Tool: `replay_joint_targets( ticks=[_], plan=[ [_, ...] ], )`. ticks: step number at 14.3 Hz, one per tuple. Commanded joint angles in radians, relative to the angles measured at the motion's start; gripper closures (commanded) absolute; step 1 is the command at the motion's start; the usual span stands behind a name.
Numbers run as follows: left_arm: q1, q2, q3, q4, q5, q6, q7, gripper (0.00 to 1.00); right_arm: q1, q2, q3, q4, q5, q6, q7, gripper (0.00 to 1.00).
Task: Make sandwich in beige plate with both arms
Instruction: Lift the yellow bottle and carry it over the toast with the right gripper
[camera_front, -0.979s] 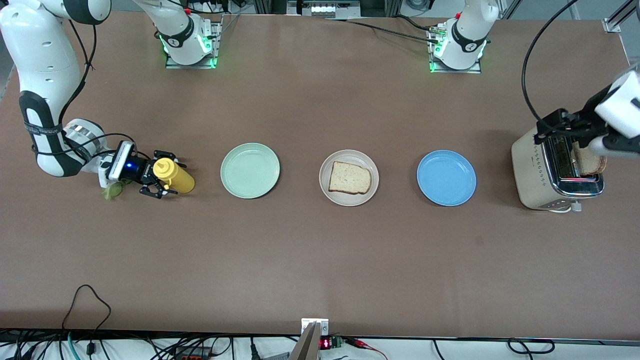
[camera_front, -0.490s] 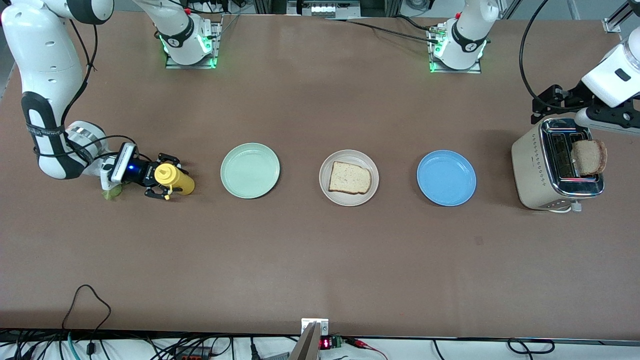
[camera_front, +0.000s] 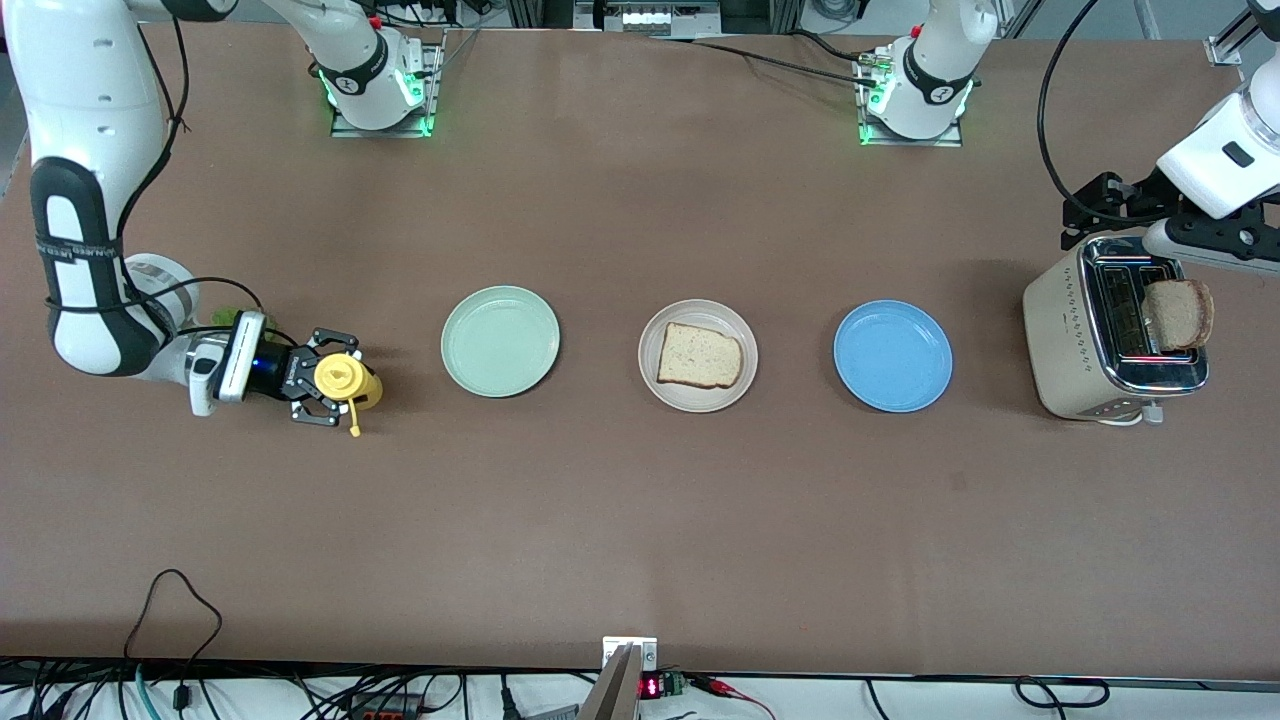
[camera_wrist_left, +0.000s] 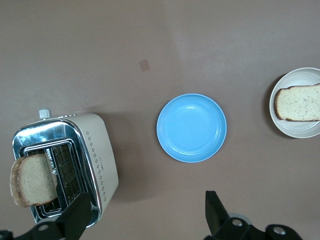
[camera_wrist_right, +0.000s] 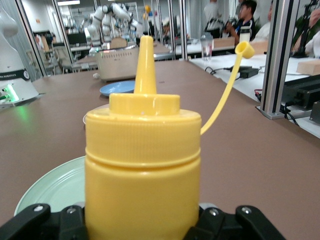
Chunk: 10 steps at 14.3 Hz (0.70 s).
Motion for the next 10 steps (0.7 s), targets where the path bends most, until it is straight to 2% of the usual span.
replay_joint_targets(
  ticks=[1,6,10],
  plan=[
    [-0.003,0.001,0.007,0.011,0.02,-0.028,0.016,0.0,0.063,-0.055,-0.01,0.049,-0.095,0.088,0.157,0.59],
    [-0.003,0.0,0.005,0.013,0.02,-0.034,0.019,0.0,0.175,-0.059,-0.01,0.218,-0.305,0.168,0.47,0.59],
    [-0.003,0.0,0.005,0.014,0.019,-0.057,0.016,0.0,0.282,-0.064,-0.01,0.289,-0.464,0.26,0.666,0.58]
  ],
)
